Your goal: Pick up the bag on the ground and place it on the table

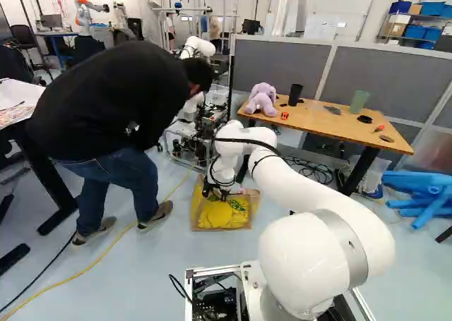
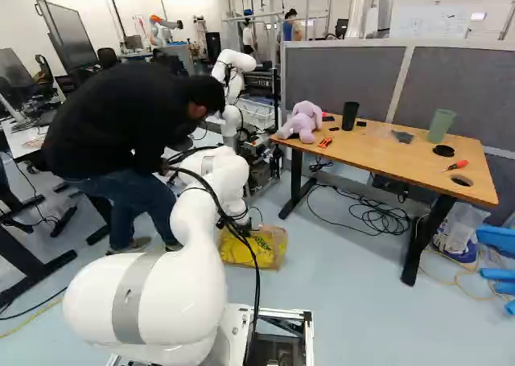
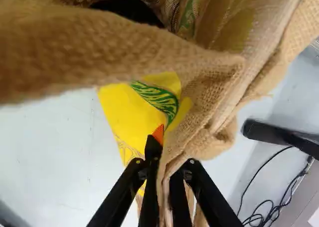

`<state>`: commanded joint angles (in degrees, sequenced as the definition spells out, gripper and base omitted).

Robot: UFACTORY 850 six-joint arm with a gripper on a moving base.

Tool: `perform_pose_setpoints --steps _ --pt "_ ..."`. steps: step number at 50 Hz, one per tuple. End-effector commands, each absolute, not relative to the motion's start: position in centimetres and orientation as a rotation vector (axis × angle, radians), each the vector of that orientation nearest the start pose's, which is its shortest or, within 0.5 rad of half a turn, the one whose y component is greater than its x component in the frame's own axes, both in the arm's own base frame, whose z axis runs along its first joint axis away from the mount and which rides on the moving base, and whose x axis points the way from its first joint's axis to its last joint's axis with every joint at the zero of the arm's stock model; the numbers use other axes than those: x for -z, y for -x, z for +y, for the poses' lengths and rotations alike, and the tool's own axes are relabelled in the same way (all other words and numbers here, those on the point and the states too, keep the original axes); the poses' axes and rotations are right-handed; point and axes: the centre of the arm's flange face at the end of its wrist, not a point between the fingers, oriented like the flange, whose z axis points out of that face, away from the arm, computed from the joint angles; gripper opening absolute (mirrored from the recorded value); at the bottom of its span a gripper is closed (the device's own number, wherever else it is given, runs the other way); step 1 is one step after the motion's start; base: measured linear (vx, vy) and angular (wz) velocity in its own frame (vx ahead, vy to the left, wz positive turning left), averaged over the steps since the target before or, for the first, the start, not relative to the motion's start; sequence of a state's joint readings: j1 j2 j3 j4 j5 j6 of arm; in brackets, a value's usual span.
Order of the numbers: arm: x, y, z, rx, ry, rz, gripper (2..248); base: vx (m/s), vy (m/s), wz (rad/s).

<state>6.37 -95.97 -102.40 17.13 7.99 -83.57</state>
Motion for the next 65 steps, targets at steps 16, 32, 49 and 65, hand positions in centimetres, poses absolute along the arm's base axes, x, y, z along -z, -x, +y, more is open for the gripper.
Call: perform_pose_setpoints --steps 16,32,49,65 --pt "17.0 -60.3 6.4 0.317 2.646 -1.946 22 0.000 0.000 0.000" --pt "17.0 -60.3 6.4 0.317 2.646 -1.946 22 0.000 0.000 0.000" --pt "16.4 -60.4 6.4 0.316 2.646 -1.946 22 0.000 0.000 0.000" --pt "14.1 -60.5 6.4 0.315 2.646 -1.946 22 0.000 0.000 0.000"
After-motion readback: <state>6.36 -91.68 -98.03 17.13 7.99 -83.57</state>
